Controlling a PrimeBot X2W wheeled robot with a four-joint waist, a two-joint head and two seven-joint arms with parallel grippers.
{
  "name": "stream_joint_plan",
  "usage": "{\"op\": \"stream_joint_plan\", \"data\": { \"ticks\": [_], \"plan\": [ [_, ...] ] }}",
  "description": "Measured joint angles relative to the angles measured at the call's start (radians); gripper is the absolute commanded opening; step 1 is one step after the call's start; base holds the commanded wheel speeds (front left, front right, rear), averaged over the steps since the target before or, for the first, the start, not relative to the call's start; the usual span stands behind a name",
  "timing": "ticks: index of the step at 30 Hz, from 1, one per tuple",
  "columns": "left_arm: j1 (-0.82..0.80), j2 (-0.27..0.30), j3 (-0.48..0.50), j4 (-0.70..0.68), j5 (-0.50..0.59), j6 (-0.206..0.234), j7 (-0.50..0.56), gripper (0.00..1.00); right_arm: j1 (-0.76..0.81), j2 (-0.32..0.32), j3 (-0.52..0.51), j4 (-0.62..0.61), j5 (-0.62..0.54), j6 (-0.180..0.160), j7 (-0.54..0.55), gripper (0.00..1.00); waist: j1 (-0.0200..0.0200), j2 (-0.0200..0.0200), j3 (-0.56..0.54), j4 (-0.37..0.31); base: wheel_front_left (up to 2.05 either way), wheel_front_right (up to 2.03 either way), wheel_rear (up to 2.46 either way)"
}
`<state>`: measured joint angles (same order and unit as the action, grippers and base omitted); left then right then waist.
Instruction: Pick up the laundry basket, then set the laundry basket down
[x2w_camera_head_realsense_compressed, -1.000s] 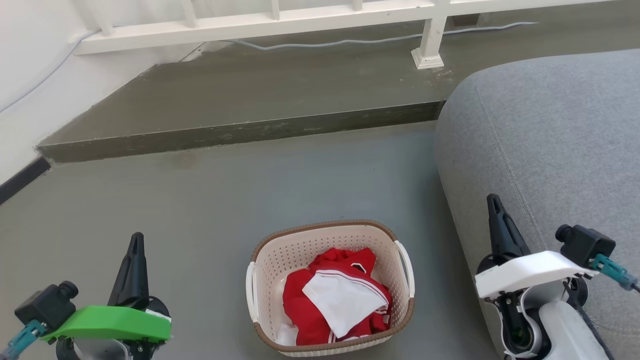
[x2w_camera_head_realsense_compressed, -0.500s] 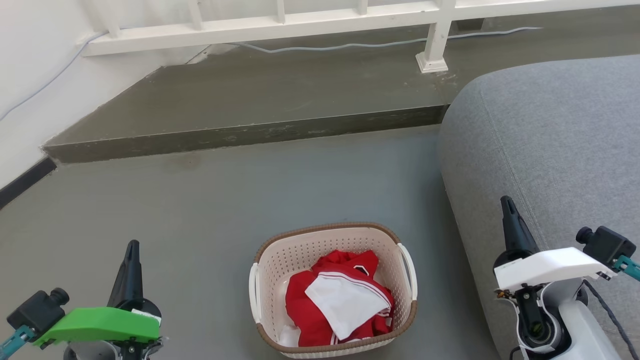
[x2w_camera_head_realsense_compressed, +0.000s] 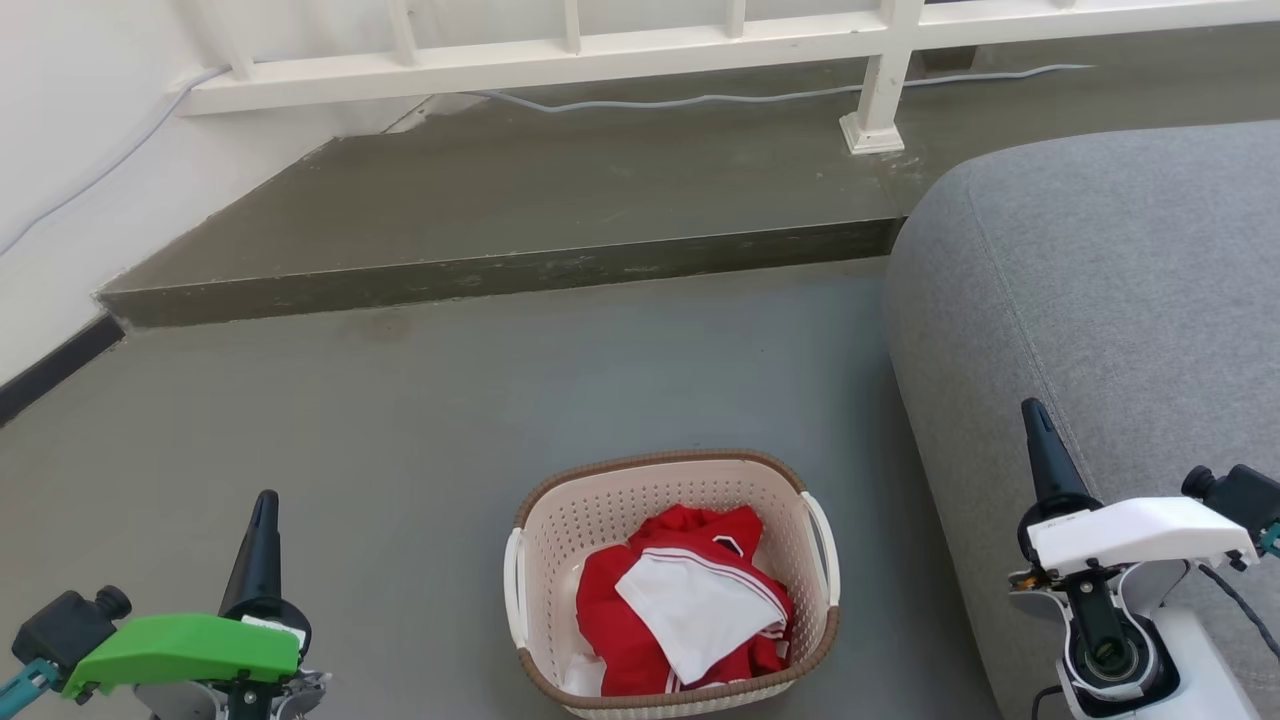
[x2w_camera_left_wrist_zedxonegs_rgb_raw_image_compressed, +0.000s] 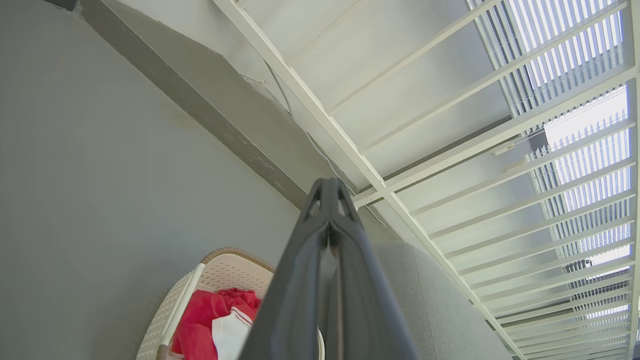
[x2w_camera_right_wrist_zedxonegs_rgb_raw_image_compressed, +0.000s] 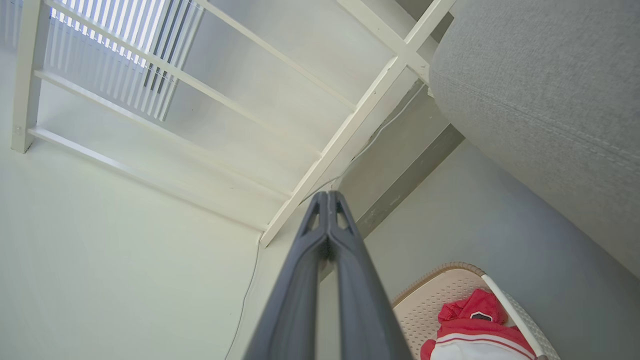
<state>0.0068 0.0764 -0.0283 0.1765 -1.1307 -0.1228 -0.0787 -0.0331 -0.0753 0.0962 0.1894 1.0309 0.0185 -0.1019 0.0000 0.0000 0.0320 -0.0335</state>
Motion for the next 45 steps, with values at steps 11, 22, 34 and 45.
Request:
{"op": "stream_joint_plan", "data": {
  "ticks": [11,22,34,45],
  "plan": [
    [-0.008,0.0,0.014,0.02,-0.124,0.0,0.035,0.0,-0.001,-0.006,-0.033,0.016,0.155,0.019,0.036,0.0,0.0,0.0,-0.007,0.008,0.0,0.0,0.0],
    [-0.02,0.0,0.024,0.043,-0.239,0.0,0.067,0.0,-0.003,-0.013,-0.063,0.03,0.297,0.043,0.062,0.0,0.0,0.0,-0.013,0.016,0.0,0.0,0.0],
    [-0.034,0.0,0.035,0.069,-0.37,0.0,0.104,0.0,-0.007,-0.017,-0.098,0.048,0.465,0.067,0.1,0.0,0.0,0.0,-0.021,0.025,0.0,0.0,0.0],
    [-0.054,-0.001,0.051,0.093,-0.503,0.0,0.141,0.0,-0.01,-0.02,-0.133,0.064,0.635,0.09,0.131,0.0,0.0,0.0,-0.029,0.034,0.0,0.0,0.0]
  ]
}}
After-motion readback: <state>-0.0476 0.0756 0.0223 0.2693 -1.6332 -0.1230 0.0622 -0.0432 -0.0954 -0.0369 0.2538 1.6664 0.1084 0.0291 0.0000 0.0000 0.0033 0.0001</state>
